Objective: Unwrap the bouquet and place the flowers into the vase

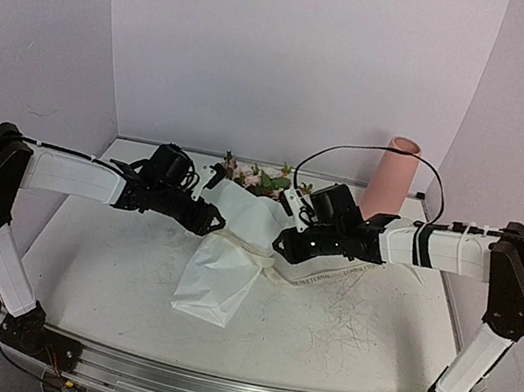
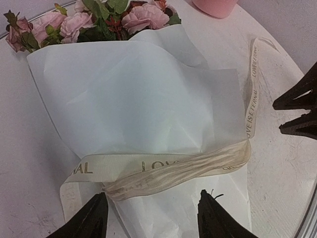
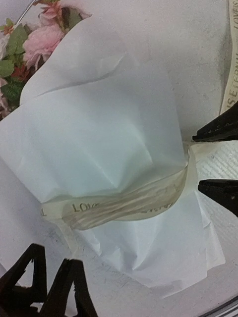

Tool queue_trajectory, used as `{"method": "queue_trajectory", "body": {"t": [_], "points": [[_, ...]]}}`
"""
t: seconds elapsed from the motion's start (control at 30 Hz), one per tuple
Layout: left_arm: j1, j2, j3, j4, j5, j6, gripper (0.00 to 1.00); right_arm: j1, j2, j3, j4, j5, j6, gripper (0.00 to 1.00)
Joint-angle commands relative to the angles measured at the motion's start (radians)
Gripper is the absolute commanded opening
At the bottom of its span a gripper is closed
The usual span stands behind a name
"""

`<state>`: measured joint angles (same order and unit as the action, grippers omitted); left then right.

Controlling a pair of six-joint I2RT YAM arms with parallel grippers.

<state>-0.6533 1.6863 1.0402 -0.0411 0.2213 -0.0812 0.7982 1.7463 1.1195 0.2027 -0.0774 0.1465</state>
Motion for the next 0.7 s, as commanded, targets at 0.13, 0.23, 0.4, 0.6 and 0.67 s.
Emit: {"method": "queue_trajectory", "body": {"t": [0.13,0.23,0.4,0.6,0.67], "points": [[0.0,0.008,0.062,0.005,0.103,0.227,0.52,0.034,0.1,0.133,-0.008,-0.132,-0.065,0.27],[-0.003,0.015,0.057,0.007,0.133,0.328,0.51,0.04,0.128,0.155,-0.016,-0.139,-0.066,0.27],[-0.004,0.038,0.075,0.005,0.1,0.36,0.54,0.047,0.159,0.175,-0.023,-0.134,-0.071,0.26],[-0.004,0.049,0.088,0.005,0.08,0.36,0.55,0.057,0.195,0.194,-0.028,-0.127,-0.076,0.25],[-0.003,0.048,0.09,0.003,0.076,0.36,0.55,0.063,0.207,0.205,-0.033,-0.103,-0.077,0.25]]}}
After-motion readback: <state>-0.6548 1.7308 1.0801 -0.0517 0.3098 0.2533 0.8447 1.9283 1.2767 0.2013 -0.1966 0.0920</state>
